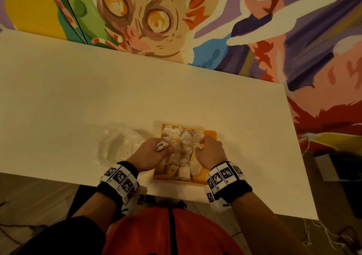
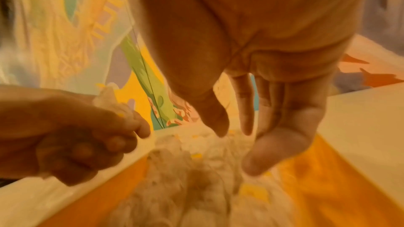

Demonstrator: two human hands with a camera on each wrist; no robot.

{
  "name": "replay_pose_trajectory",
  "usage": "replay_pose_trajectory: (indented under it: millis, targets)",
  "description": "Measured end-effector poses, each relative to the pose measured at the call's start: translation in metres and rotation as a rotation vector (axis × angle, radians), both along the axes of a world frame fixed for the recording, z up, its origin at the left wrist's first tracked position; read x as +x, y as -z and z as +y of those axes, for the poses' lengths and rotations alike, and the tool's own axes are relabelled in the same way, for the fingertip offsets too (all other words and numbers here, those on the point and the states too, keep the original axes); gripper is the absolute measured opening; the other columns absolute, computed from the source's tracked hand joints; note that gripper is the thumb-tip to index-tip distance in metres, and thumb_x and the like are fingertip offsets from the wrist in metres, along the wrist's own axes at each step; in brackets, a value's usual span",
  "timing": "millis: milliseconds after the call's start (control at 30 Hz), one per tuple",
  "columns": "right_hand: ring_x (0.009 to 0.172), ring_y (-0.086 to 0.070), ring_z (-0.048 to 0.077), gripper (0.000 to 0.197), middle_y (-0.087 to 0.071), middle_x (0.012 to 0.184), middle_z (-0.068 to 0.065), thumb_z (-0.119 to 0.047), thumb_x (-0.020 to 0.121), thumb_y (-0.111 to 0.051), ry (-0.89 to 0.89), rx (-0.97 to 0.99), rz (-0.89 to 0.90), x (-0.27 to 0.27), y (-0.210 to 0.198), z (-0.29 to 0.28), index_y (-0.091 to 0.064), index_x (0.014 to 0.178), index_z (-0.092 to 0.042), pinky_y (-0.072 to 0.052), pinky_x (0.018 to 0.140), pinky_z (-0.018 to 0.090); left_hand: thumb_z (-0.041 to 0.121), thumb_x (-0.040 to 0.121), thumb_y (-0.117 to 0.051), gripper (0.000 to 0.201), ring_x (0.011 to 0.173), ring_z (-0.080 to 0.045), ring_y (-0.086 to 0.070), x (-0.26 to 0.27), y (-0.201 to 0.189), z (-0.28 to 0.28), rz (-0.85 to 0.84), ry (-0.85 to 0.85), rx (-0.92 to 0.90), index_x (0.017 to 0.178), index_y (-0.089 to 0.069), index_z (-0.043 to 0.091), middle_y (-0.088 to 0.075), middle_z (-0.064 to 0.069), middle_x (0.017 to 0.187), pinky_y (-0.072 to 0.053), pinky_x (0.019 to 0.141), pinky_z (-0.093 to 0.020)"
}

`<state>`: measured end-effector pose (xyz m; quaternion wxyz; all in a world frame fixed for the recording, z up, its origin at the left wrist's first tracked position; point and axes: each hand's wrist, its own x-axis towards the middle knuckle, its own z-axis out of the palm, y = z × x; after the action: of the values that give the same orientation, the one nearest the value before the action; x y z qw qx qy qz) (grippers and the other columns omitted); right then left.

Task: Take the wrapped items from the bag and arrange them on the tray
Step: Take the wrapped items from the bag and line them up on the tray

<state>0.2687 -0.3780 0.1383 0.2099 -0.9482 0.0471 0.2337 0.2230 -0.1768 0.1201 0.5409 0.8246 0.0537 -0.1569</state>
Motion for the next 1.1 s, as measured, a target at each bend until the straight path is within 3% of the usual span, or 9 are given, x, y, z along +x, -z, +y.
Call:
replay_pose_trajectory:
  millis: [100,200,367,533,700,800,933,1033,1100]
  targets:
    - [0.079,-0.062,0.001,0.02,-0.064,0.09,-0.008,-0.027,0.091,-0.064,-0.047,0.32,-0.17,-0.003,-0.022,0.016,-0.065,0.108,-0.017,-0.044,0.066,0.008,0.026,0.092,-0.064,0.011,0.081,-0.021,-0.065,0.002,0.001,0.0,-0.007,0.048,0.052,0.086,-0.07,0.019,-0.071,-0.005,0.087,-0.051,0.076,-0.037]
    - [0.068,-0.056,-0.008,0.022,-0.064,0.086,-0.016,-0.035,0.085,-0.071,-0.175,0.514,-0.169,-0.011,-0.037,0.033,-0.07,0.104,-0.023,-0.044,0.061,0.006,0.023,0.093,-0.061,0.013,0.09,-0.019,-0.065,0.003,0.0,-0.004,-0.027,0.111,0.119,0.101,-0.07,0.022,-0.071,0.002,0.097,-0.05,0.077,-0.033]
    - [0.071,-0.057,-0.007,0.015,-0.068,0.086,-0.012,-0.029,0.084,-0.073,-0.23,0.529,-0.197,-0.015,-0.023,0.044,-0.075,0.096,-0.02,-0.043,0.062,0.007,0.015,0.093,-0.058,0.019,0.087,-0.014,-0.062,0.002,-0.003,-0.009,-0.053,0.121,0.142,0.109,-0.067,0.016,-0.064,0.008,0.093,-0.041,0.064,-0.013]
    - [0.081,-0.066,0.004,0.007,-0.071,0.086,-0.009,-0.029,0.087,-0.07,-0.095,0.623,-0.22,-0.012,-0.01,0.041,-0.073,0.085,-0.023,-0.055,0.073,0.022,0.015,0.093,-0.061,0.01,0.079,-0.022,-0.065,-0.001,0.001,-0.002,-0.066,0.042,0.008,0.098,-0.069,0.018,-0.071,-0.006,0.09,-0.051,0.07,-0.037]
    - [0.084,-0.069,0.008,0.004,-0.072,0.087,-0.008,-0.023,0.088,-0.07,0.059,0.799,-0.199,-0.007,-0.011,0.031,-0.07,0.084,-0.025,-0.059,0.079,0.037,0.012,0.095,-0.057,0.013,0.059,-0.005,-0.054,-0.002,-0.001,-0.002,0.012,-0.053,-0.135,0.09,-0.068,0.018,-0.065,0.005,0.074,-0.043,0.055,-0.021]
    - [0.08,-0.067,0.008,0.002,-0.072,0.084,-0.007,-0.019,0.089,-0.069,0.076,0.862,-0.218,-0.004,-0.015,0.024,-0.071,0.088,-0.019,-0.058,0.075,0.031,0.013,0.1,-0.045,0.02,0.053,-0.015,-0.04,-0.001,-0.003,-0.002,0.127,-0.166,-0.285,0.094,-0.063,0.007,-0.052,-0.004,0.068,-0.031,0.047,-0.025]
    - [0.079,-0.066,0.007,0.003,-0.069,0.083,-0.008,-0.02,0.09,-0.068,0.01,0.81,-0.26,-0.002,-0.013,0.013,-0.071,0.091,-0.021,-0.053,0.073,0.019,0.017,0.101,-0.045,0.02,0.051,-0.012,-0.034,0.004,-0.012,-0.002,0.149,-0.298,-0.432,0.107,-0.063,0.015,-0.041,0.0,0.066,-0.023,0.048,-0.025]
    - [0.082,-0.066,0.01,0.007,-0.069,0.085,-0.008,-0.021,0.09,-0.067,-0.054,0.761,-0.249,-0.001,-0.008,0.007,-0.071,0.095,-0.024,-0.051,0.072,0.018,0.02,0.095,-0.06,0.015,0.05,-0.007,-0.045,0.005,-0.026,-0.008,0.036,-0.217,-0.392,0.11,-0.066,0.019,-0.053,0.014,0.06,-0.035,0.047,-0.022]
    - [0.085,-0.065,0.01,0.01,-0.07,0.089,-0.007,-0.021,0.091,-0.066,-0.099,0.732,-0.244,-0.001,-0.006,0.005,-0.072,0.099,-0.022,-0.05,0.073,0.019,0.015,0.09,-0.067,0.019,0.063,-0.002,-0.059,0.005,-0.031,-0.011,-0.093,-0.129,-0.304,0.109,-0.067,0.017,-0.066,0.015,0.071,-0.046,0.057,-0.015]
